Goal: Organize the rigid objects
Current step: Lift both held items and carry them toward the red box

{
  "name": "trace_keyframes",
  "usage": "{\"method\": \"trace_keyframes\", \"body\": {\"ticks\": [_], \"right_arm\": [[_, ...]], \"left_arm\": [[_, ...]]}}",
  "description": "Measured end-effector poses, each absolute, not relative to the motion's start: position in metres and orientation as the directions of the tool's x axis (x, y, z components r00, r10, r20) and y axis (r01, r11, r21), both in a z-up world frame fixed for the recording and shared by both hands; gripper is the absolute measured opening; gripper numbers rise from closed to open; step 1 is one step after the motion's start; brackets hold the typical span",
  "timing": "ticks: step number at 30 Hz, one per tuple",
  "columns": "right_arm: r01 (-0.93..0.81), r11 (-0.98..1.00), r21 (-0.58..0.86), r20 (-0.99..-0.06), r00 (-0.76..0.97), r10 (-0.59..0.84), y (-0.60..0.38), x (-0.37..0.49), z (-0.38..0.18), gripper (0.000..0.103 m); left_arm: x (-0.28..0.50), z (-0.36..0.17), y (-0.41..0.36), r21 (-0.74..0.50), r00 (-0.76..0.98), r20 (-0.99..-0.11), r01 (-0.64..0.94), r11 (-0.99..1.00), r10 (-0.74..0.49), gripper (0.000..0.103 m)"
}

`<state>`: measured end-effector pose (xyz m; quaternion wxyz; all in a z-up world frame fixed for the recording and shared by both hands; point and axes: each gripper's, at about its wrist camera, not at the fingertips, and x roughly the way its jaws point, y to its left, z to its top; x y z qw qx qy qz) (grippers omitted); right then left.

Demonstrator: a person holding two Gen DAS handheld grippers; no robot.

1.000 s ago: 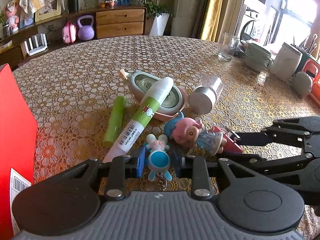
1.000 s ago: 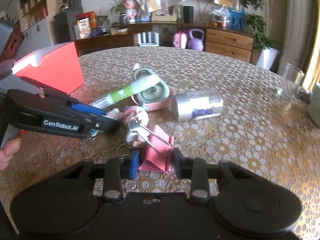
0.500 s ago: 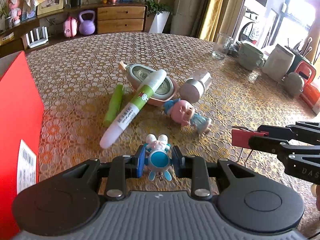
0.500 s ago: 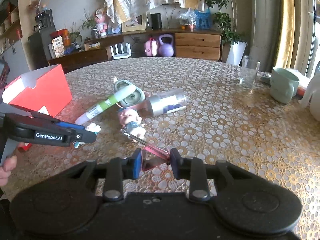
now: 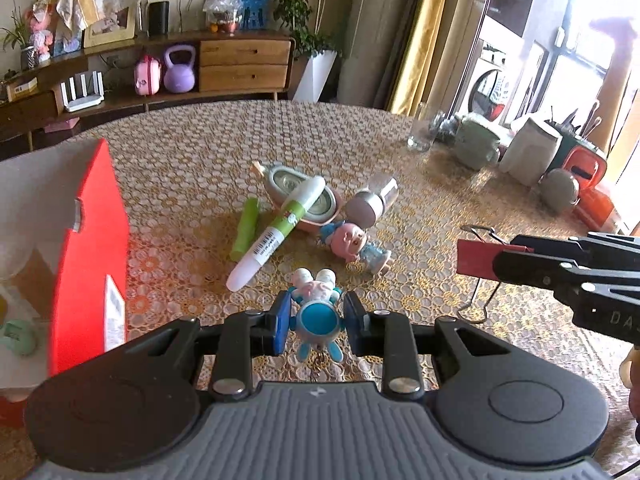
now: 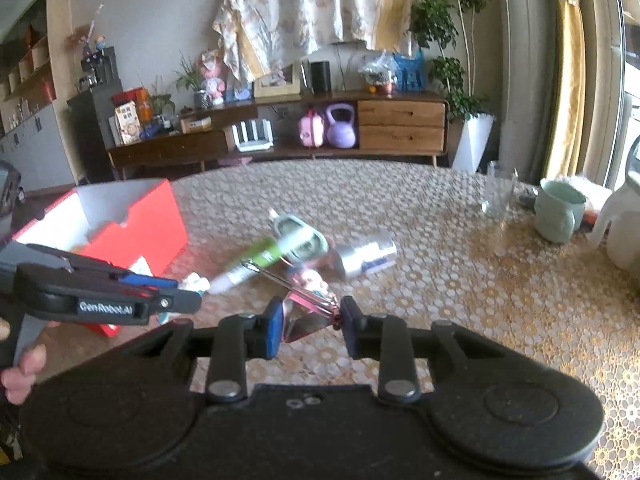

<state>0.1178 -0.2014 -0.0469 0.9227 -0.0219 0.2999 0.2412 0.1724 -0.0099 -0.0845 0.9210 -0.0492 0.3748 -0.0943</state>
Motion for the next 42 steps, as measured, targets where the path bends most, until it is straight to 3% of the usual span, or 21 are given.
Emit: {"method": "trace_keyframes", "body": {"ticks": [25, 34, 42], "right_arm": [[-0.608, 0.791, 0.075, -0.476, 0.675, 0.564, -0.067, 0.113, 0.02, 0.029], [-0.661, 0.747, 0.071, -0.499, 0.625, 0.601, -0.008, 0.128, 0.021, 0.029], [-0.708, 0.705, 0.042, -0.542, 0.577, 0.611, 0.051, 0.144, 0.011, 0.029]], "left_arm": [[0.124, -0.01, 0.12, -0.154, 0.796, -0.601, -0.026, 0.988, -0.072, 0.028], [0.123, 0.0, 0.178, -0.111, 0.811, -0.585, -0.098, 0.989, 0.015, 0.028], [0.142, -0.013, 0.23, -0.101, 0.771, -0.633, -0.162, 0.982, 0.062, 0.028]]}}
